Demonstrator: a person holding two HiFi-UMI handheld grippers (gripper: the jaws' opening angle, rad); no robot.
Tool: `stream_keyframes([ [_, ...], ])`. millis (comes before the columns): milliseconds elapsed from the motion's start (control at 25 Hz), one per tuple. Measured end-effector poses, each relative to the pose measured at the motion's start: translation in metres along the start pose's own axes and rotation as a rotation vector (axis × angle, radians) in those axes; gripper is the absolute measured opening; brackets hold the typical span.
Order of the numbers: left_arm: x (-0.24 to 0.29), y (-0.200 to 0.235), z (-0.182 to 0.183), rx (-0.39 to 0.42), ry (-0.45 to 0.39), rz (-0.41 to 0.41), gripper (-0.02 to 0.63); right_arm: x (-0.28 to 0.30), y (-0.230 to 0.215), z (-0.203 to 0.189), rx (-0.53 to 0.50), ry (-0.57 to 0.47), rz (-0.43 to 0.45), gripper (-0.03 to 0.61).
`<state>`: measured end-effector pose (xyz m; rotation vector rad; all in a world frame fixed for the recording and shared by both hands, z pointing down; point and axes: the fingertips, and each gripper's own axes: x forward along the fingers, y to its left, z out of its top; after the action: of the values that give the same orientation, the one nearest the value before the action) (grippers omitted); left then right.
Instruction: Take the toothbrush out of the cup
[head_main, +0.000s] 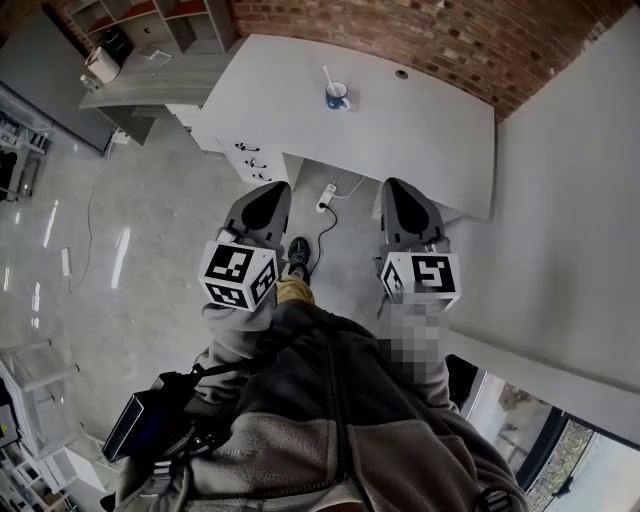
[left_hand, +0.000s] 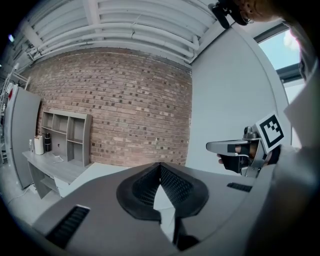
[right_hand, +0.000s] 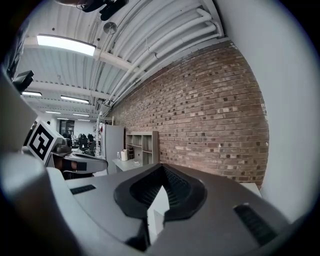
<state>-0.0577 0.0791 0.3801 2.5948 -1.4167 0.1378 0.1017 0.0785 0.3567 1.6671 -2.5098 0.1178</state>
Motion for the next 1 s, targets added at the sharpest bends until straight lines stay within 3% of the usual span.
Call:
stream_keyframes([
  [240,0.063,0.067,0.006,-0.044,0.025,0.001,0.005,0.088,-0.02,0.007,0.044,0.019,-0.007,0.002],
  [520,0.125,0.125,0.031,-0.057,0.025,-0.025,0.005,0.176,-0.029,0.027,0.025,0.042,-0.003,0.002],
  [1000,0.19,0.176,0.032,-0.112,0.039,-0.077,0.005,0.246,-0.049,0.018,0.004,0.132,-0.035,0.002],
])
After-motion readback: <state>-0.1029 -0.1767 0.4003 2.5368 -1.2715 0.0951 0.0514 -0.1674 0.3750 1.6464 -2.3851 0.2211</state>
